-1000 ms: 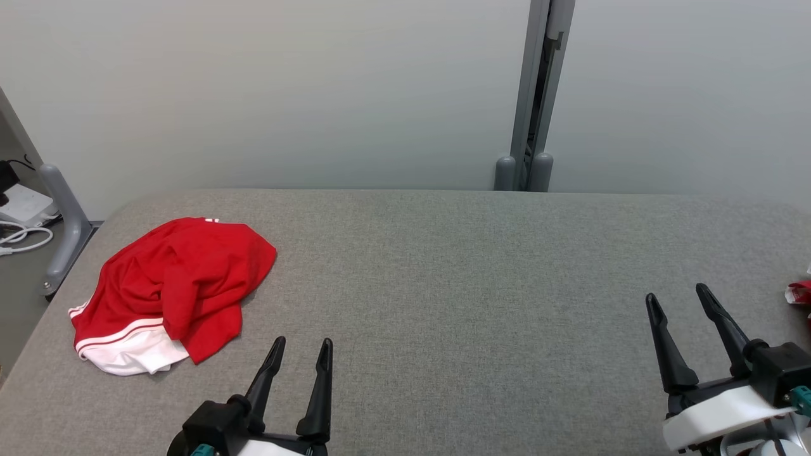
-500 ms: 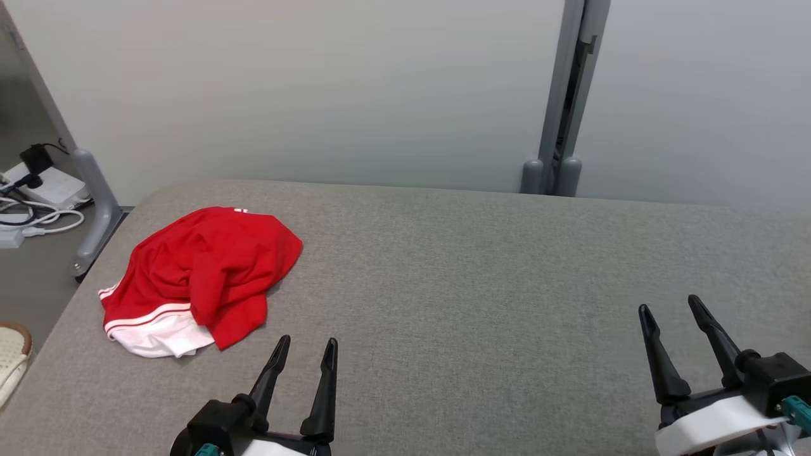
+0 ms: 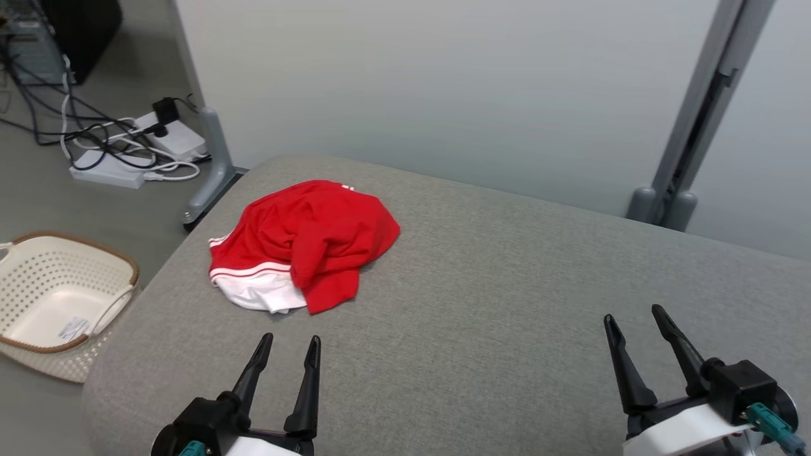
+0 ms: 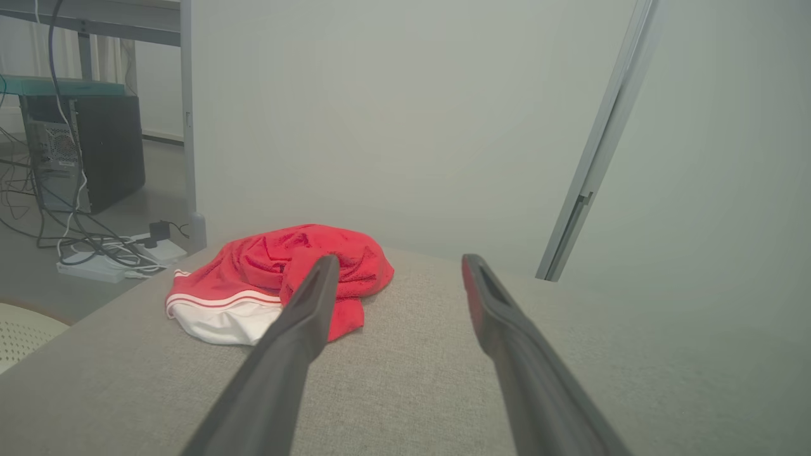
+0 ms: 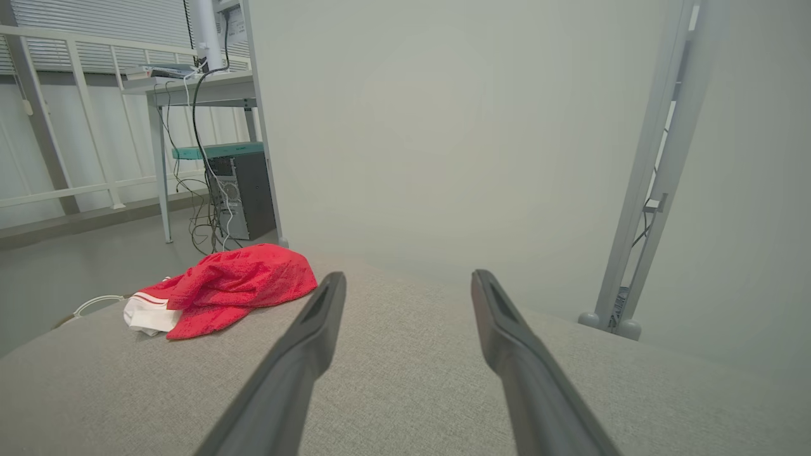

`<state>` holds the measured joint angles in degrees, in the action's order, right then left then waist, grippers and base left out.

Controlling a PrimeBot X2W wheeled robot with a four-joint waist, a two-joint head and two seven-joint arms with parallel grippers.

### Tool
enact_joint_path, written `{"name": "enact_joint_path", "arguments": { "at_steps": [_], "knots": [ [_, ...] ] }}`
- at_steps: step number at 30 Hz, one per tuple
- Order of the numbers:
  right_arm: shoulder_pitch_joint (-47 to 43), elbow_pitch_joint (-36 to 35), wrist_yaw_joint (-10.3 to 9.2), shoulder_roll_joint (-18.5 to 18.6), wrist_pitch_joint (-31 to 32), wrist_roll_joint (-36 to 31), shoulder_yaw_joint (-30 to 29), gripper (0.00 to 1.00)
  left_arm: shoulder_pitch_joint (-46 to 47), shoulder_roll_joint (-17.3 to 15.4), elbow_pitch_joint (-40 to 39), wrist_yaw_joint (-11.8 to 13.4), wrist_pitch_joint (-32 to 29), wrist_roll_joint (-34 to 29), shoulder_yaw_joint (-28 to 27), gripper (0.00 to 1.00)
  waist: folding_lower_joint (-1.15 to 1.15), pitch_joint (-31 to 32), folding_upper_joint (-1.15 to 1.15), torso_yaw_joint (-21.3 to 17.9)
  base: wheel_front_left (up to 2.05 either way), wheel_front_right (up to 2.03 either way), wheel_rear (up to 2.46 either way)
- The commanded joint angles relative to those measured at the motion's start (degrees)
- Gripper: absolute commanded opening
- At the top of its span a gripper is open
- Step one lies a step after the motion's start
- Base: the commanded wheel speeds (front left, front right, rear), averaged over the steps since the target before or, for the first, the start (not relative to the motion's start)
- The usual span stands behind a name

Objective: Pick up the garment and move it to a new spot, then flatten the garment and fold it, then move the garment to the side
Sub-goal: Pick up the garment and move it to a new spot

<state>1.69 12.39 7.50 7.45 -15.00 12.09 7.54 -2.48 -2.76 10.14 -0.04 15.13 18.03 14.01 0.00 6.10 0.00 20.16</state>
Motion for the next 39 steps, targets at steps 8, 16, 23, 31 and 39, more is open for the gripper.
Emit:
{"name": "enact_joint_path", "arguments": {
  "at_steps": [8, 16, 23, 31, 39],
  "knots": [
    [3.64, -0.16, -0.02, 1.43, -0.24, 1.36, 5.15, 1.00, -0.82, -0.22, -3.81, 2.13, -0.08, 0.22, -2.57, 1.00, 0.00, -3.03, 0.00, 7.15, 0.00, 0.00, 0.00],
    [6.01, 0.54, -0.02, 3.07, -0.25, 2.48, 7.75, 1.00, -2.44, -0.26, -6.64, 4.26, -0.08, 1.16, -2.59, 1.00, 0.00, -4.38, 0.00, 8.21, 0.00, 0.00, 0.00],
    [6.83, 1.01, -0.02, 3.73, -0.24, 3.24, 8.23, 1.00, -2.54, -0.26, -7.07, 5.30, -0.08, 1.22, -2.16, 1.00, 0.00, -4.61, 0.00, 8.34, 0.00, 0.00, 0.00],
    [5.59, 0.54, -0.02, 3.37, -0.24, 3.22, 6.56, 1.00, -1.16, -0.26, -6.32, 4.86, -0.08, 0.63, -2.34, 1.00, 0.00, -4.54, 0.00, 8.25, 0.00, 0.00, 0.00],
    [3.13, -2.61, -0.02, 5.06, -0.24, 2.98, 2.34, 1.00, 3.27, -0.24, -4.28, 2.93, -0.08, -2.00, -3.36, 1.00, 0.00, -6.77, 0.00, 8.97, 0.00, 0.00, 0.00]
  ]
}}
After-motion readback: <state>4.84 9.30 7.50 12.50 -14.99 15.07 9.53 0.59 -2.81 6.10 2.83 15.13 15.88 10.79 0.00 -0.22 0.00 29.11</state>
